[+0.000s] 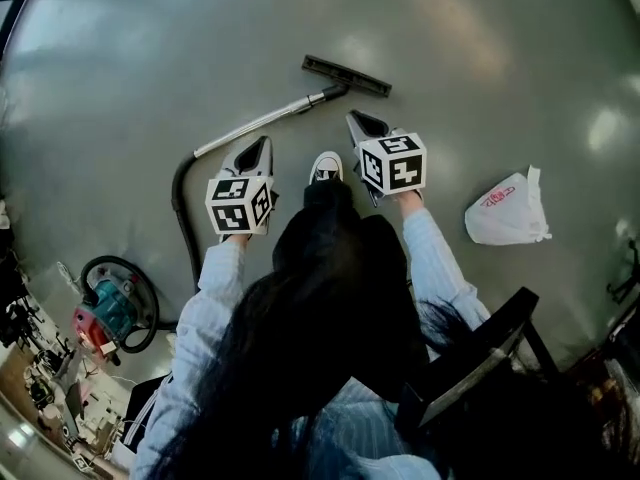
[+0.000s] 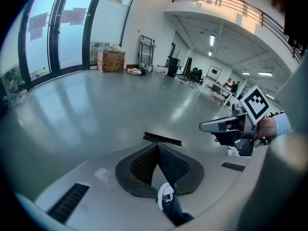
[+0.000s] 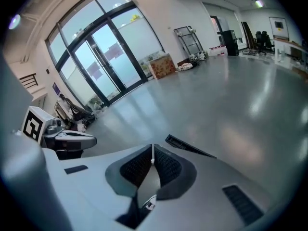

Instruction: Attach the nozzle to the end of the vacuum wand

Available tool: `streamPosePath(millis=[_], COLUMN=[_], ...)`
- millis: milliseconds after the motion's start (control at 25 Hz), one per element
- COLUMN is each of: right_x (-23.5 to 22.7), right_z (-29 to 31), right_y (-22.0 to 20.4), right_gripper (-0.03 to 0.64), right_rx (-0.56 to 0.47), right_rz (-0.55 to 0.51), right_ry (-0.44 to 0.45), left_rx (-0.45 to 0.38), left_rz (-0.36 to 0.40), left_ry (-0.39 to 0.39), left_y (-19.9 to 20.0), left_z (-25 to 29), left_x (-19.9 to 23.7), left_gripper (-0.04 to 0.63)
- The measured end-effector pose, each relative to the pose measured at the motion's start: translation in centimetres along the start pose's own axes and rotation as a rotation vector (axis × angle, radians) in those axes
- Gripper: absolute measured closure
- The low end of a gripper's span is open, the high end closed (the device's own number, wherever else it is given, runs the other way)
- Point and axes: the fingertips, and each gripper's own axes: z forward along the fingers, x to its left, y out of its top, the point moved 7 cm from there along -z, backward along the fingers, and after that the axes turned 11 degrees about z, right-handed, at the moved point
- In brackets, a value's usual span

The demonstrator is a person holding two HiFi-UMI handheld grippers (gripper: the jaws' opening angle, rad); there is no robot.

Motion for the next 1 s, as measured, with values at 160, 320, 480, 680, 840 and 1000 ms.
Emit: streamPosePath(millis=[160,320,480,680,840,1000], right_x=[4.8,9.8,14.3,18.9,22.7,25.6], right_z=[-7.5,-16.2,-23.9,-31.9,-37.7,-43.2], right_y=[1.3,3.1,4.7,6.7,6.8,5.6], right_gripper=[0.595,0.597,0.595,0.595,0.595,0.595], right_rx=[0.037,0.037,0.021,-0.031,-0.078,-0.110], right_rz=[0.001,0.001,0.009,0.037,0.037,0.027], right_ry=[-0.017,-0.033,-0.048,-0.054,-0.046,-0.045], left_rx=[-0.003,-0.039,-0.076,-0.148,-0.194,-0.231], left_rz=[0.000,0.057,0.122,0.128,0.127,0.087], left_ry=[0.005,-0.034,-0.069,-0.083,-0.073,-0.042], left_y=[4.1,9.7,14.6,19.0,19.4,18.3], left_z=[-6.9,-14.5,-21.4,-29.7,-36.4,-42.7], left_x=[-2.5,-6.3,-10.0,-13.7,-16.1,-18.3], left_gripper=[0.591,0.591,0.591,0.591,0.591,0.591])
